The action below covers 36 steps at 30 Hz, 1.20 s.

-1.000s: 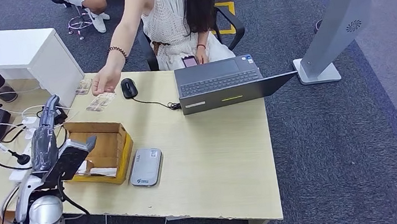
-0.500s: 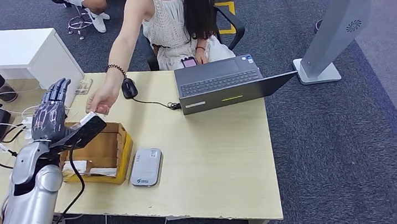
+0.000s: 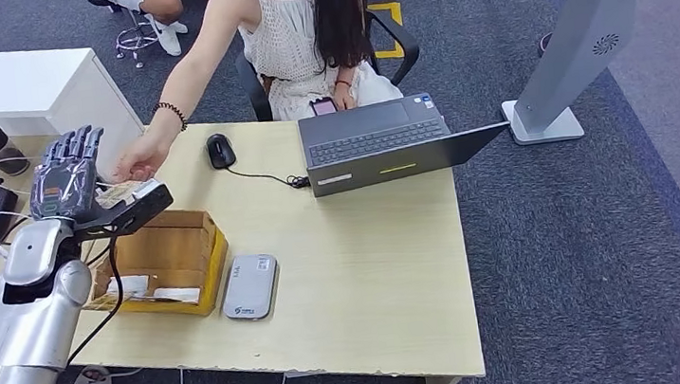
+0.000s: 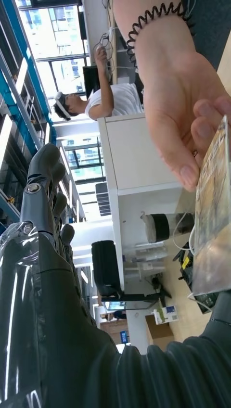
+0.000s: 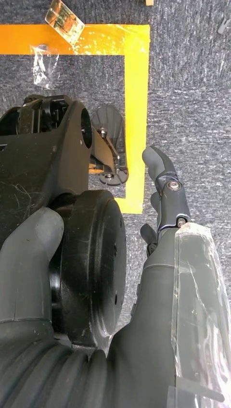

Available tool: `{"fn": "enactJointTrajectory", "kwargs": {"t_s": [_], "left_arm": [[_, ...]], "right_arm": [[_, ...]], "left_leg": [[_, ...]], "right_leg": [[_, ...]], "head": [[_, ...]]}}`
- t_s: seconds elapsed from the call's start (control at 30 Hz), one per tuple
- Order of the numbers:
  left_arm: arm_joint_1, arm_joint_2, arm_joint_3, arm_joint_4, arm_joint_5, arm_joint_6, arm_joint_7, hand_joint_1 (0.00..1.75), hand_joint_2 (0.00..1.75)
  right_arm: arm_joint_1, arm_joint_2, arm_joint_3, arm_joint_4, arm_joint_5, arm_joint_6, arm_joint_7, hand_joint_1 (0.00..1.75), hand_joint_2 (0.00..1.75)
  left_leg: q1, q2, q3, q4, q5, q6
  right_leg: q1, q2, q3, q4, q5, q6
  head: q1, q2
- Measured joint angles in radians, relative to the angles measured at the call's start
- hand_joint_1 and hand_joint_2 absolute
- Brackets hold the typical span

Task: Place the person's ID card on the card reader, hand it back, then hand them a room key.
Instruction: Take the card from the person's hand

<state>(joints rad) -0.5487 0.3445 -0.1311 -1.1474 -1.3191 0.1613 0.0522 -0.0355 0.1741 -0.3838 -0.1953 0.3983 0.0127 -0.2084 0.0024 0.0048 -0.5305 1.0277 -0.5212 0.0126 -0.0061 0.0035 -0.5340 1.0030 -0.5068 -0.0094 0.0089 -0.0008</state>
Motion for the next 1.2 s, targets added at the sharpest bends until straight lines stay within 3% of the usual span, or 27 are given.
{"fn": "enactJointTrajectory", "kwargs": {"t_s": [0.13,0.93,1.2], "left_arm": [[-0.002,0.004,-0.003,0.019,0.0,0.004,-0.002,1.75,1.75],[0.014,-0.001,-0.018,0.044,0.017,-0.005,-0.032,1.75,1.75],[0.049,-0.025,-0.024,0.017,0.007,0.067,-0.048,1.75,1.75]], "right_arm": [[0.0,0.0,0.0,0.0,0.001,0.002,0.0,0.0,1.75],[0.0,0.0,0.0,0.001,0.017,0.005,-0.015,0.0,1.75],[0.0,0.001,0.0,0.001,0.015,-0.01,-0.002,0.0,1.75]], "left_leg": [[0.0,0.0,0.0,0.0,0.0,0.0],[0.0,0.0,0.0,0.0,0.0,0.0],[0.0,0.0,0.0,0.0,0.0,0.0]], "right_leg": [[0.0,0.0,0.0,0.0,0.0,0.0],[0.0,0.0,0.0,0.0,0.0,0.0],[0.0,0.0,0.0,0.0,0.0,0.0]], "head": [[0.0,0.0],[0.0,0.0],[0.0,0.0]]}}
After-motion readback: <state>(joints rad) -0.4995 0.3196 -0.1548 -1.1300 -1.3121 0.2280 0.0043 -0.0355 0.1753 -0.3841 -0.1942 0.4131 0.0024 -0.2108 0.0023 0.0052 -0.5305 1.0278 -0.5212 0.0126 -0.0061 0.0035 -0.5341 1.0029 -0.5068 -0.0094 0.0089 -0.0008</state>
